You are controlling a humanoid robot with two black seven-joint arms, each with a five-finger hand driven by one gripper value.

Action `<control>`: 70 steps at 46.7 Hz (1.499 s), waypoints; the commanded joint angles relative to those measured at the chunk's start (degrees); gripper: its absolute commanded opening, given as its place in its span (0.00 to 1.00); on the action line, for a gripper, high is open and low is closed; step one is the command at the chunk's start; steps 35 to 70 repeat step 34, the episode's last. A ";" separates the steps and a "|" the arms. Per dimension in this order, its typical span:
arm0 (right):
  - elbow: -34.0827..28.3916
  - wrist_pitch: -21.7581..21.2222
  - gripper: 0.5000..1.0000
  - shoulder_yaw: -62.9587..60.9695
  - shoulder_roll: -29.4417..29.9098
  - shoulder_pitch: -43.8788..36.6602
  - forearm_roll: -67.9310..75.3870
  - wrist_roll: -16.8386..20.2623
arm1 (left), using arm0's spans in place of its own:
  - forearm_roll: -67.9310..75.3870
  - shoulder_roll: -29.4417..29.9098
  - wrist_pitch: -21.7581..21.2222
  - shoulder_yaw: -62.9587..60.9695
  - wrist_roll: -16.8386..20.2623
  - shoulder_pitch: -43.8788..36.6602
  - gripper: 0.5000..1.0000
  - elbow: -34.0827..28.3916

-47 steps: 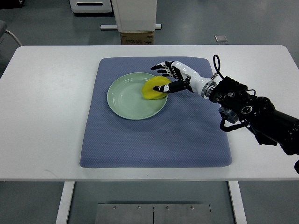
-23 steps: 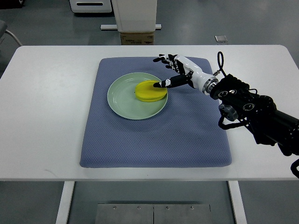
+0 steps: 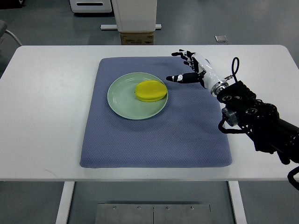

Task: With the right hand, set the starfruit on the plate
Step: 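Open the right hand and withdraw it from the plate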

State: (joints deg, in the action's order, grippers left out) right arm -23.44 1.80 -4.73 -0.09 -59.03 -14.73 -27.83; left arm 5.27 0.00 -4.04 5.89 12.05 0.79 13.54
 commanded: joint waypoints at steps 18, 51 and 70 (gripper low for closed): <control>-0.11 -9.18 1.00 -23.04 -5.44 9.98 12.70 1.29 | 0.00 0.00 0.00 0.00 -0.01 0.00 1.00 0.00; -0.12 -10.77 1.00 -26.03 -5.80 13.06 16.75 1.82 | 0.00 0.00 0.00 0.00 -0.01 0.00 1.00 0.00; -0.12 -10.77 1.00 -26.03 -5.80 13.06 16.75 1.82 | 0.00 0.00 0.00 0.00 -0.01 0.00 1.00 0.00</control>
